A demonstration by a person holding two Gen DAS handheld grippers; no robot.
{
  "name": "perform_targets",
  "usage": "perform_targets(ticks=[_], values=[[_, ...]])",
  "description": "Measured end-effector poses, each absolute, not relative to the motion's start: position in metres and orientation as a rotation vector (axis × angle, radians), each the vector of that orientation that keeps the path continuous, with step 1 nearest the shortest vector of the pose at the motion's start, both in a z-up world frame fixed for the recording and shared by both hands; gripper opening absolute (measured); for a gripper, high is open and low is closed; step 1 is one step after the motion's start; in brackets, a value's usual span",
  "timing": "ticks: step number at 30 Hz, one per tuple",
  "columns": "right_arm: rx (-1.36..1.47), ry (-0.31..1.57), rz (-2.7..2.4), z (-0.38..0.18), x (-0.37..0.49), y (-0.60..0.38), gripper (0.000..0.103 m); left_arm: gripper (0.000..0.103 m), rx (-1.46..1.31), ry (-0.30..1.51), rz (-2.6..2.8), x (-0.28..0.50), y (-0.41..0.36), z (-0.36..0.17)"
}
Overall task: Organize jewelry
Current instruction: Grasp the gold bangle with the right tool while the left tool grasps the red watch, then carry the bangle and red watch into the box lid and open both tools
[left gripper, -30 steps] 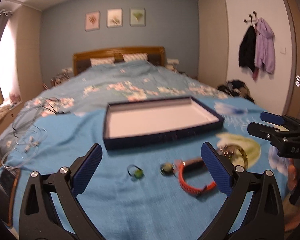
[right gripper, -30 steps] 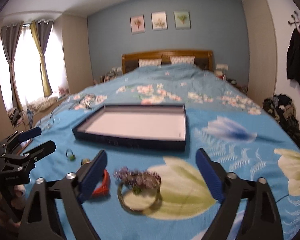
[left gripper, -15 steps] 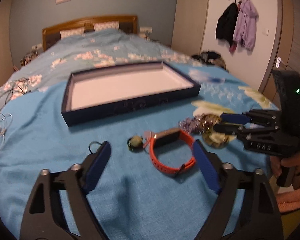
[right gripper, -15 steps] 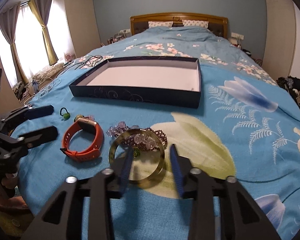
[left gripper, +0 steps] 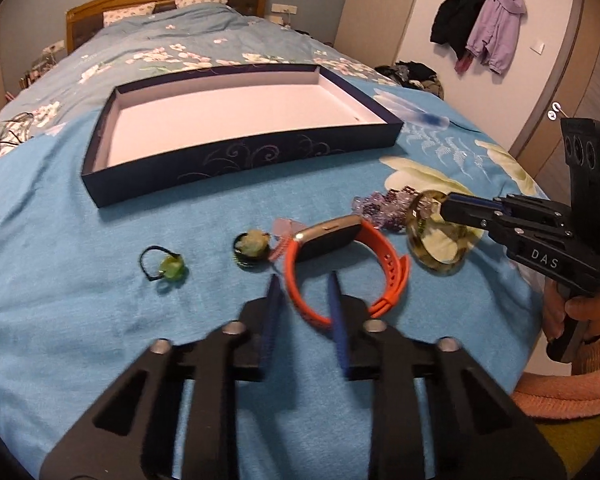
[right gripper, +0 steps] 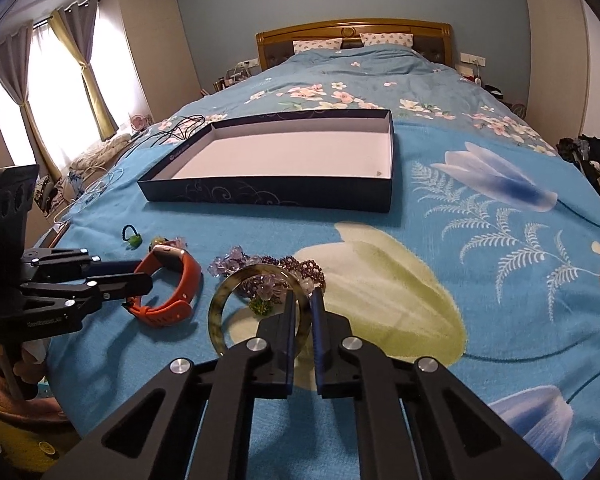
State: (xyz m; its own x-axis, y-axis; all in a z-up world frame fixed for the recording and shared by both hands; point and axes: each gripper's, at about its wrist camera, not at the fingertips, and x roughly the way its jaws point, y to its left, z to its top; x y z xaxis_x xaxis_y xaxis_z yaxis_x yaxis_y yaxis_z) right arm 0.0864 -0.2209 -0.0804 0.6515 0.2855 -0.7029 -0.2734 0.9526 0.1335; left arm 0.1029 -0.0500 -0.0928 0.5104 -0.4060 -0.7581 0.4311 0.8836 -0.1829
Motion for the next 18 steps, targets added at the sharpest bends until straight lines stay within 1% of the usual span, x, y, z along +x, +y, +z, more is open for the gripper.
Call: perform_targets(ticks=[2,6,12,18], values=[[0.029,0.795,0.330,-0.078,0.086,-0.222,0.006,0.016,0.053,0.906,-0.500,0.105,-0.054,-0.092],[0.041,0.776,0.344,-0.070,0.085,-0.225,0.006,0.006,0.029,0.921,-0.495,0.108,-0.050,-0.091],[0.053,0.745,0.366,-0.057,0.091,-0.225,0.006,0.006,0.038,0.900,-0.474,0.104,-0.045,-0.085],[0.057,0.720,0.397,-0.047,0.099,-0.219,0.006,0.006,-0.021,0.872,-0.492,0.104,-0.031,-0.070]])
